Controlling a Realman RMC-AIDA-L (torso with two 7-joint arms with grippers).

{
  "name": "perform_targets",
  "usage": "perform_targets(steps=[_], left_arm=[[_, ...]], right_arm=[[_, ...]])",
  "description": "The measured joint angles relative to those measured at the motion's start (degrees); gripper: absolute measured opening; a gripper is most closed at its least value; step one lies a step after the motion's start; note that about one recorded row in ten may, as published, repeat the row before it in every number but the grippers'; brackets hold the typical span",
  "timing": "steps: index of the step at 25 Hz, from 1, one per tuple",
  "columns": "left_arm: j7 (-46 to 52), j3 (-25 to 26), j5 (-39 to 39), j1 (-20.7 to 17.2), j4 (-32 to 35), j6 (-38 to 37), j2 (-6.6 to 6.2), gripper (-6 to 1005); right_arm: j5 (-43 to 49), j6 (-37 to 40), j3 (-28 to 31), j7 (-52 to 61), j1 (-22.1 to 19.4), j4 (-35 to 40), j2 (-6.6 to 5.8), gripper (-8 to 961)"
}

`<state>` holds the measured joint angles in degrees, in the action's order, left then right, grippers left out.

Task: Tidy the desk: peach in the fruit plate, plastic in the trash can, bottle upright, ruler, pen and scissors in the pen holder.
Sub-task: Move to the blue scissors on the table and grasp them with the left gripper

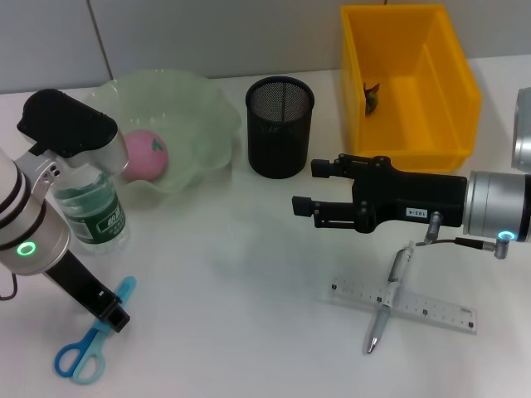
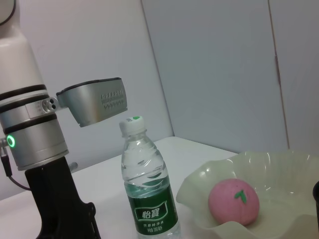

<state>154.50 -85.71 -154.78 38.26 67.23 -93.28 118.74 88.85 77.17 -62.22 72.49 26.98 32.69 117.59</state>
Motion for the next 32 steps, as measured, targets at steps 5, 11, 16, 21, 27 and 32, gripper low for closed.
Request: perform_targets(steps=[5,11,16,21,27,32], left_arm=[[-0.4,0.0,0.0,0.4,-1.5,0.7,0.00,496],[-0.5,0.0,0.0,0.7,-2.2,1.1,0.00,489],[-0.5,0.0,0.0,0.7,-2.2,1.4,0.00,484],[-0.6,0.0,0.0,0.7,-2.2,1.8,0.00,478],[-0.6,0.0,0.0,0.9,-2.2,2.1,0.00,456],[-0.6,0.0,0.0,1.5,-3.7,2.3,0.00,421]], right_arm=[[0.0,0.0,0.0,0.0,0.0,0.0,0.00,760],[0.0,0.0,0.0,0.1,0.1,0.0,0.00,760],[0.0,0.0,0.0,0.1,0.1,0.0,0.00,759],[0.0,-0.1,0.1,0.1,0.1,0.0,0.00,759],[0.0,-0.2,0.1,0.1,0.1,0.0,0.00,759],[0.0,-0.2,0.1,0.1,0.1,0.0,0.00,759]])
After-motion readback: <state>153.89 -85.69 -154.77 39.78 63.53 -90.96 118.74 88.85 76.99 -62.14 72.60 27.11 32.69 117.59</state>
